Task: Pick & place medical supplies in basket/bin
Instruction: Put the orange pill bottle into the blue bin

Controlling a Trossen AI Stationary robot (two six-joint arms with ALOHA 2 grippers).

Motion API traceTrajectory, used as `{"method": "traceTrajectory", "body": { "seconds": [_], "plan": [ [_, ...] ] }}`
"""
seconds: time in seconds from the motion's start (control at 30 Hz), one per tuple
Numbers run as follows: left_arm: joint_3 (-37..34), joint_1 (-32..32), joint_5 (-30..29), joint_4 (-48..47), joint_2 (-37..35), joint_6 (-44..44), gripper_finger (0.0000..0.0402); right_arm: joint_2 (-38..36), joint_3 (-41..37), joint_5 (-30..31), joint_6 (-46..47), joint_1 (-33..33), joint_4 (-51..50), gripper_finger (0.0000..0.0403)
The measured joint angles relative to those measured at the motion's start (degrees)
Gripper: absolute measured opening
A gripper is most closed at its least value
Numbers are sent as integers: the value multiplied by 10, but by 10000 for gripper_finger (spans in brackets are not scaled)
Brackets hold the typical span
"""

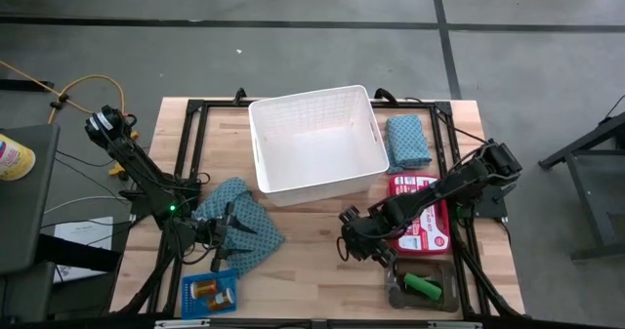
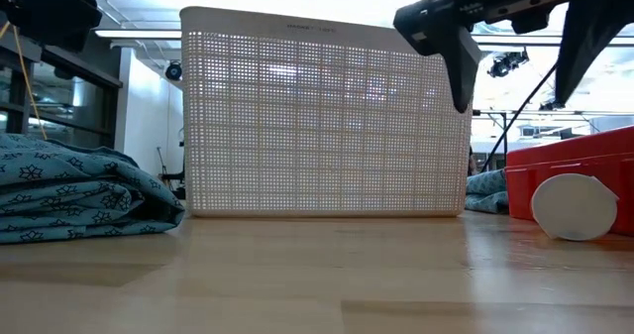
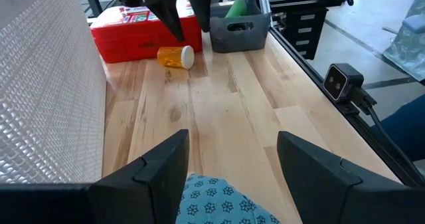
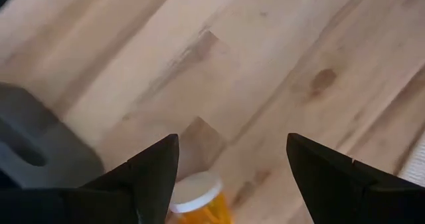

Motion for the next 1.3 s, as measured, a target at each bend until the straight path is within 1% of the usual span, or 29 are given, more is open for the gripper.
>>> {"method": "traceTrajectory", "body": {
  "seconds": [0.1,0.23,0.53,0.67,0.97,1.3],
  "plan": [
    [0,0,0,0,0,0,223,0,0,11,-7,0,0,267],
    [0,0,0,0,0,0,223,0,0,11,16,0,-23,267],
    [0,0,0,0,0,0,223,27,0,26,19,1,-62,267],
    [0,0,0,0,0,0,223,39,1,17,20,0,-80,267],
    [0,0,-1,2,0,0,223,67,3,34,-19,-3,-115,267],
    [0,0,-2,4,0,0,223,67,3,35,-37,2,-135,267]
  ]
}}
